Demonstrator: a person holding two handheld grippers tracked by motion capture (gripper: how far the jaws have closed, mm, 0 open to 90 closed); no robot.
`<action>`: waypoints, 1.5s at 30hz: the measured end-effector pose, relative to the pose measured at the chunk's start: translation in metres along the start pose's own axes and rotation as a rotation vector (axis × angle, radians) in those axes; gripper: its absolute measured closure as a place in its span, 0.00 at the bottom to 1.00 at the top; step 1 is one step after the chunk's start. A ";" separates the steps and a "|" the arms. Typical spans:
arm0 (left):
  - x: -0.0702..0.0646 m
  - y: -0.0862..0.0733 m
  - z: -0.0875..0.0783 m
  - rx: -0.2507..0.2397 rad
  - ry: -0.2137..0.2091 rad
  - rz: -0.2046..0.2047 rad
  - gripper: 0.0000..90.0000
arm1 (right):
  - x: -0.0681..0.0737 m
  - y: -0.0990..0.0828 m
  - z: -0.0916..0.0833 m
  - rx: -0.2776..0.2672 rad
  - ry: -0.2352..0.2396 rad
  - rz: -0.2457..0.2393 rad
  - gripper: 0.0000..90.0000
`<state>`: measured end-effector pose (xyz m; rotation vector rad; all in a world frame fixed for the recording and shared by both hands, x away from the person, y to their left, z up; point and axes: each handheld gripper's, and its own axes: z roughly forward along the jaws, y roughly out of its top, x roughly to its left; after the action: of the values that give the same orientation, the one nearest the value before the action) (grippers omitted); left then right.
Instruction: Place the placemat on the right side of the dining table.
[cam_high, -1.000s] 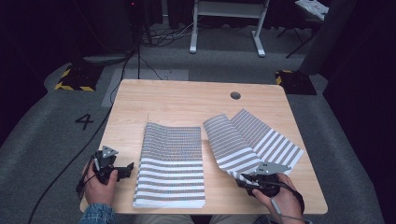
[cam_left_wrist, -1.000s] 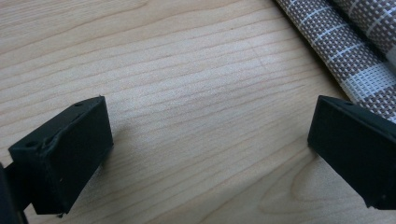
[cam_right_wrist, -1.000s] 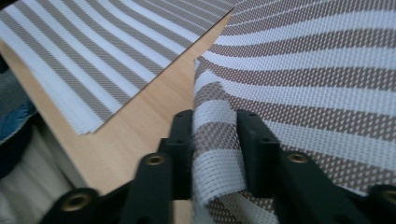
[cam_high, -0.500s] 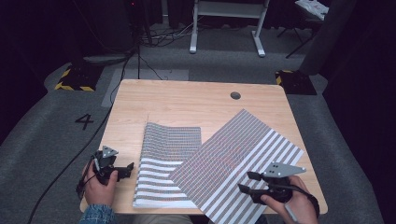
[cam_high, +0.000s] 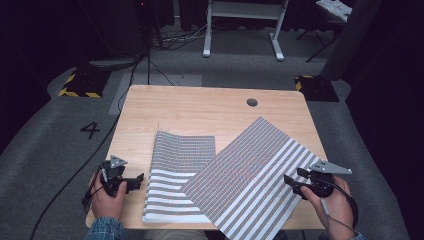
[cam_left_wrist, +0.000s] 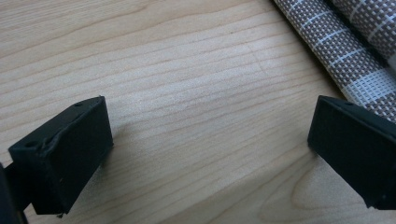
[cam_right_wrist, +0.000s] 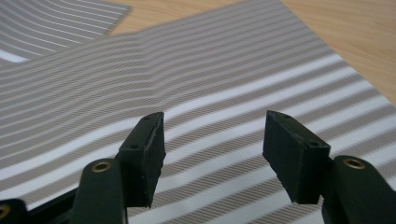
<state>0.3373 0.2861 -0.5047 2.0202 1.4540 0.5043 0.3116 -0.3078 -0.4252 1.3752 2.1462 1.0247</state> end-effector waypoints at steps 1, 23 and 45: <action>0.000 0.000 0.000 0.001 -0.003 0.000 0.00 | -0.006 -0.002 0.003 0.008 -0.021 0.009 0.43; 0.000 0.000 0.000 0.000 0.000 0.000 0.00 | -0.057 -0.040 0.050 0.130 -0.211 0.136 0.25; 0.000 0.000 0.000 -0.001 0.000 0.001 0.00 | -0.041 -0.023 0.045 0.063 -0.135 -0.005 0.95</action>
<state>0.3368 0.2858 -0.5048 2.0203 1.4524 0.5048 0.3454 -0.3335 -0.4750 1.4241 2.0985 0.8432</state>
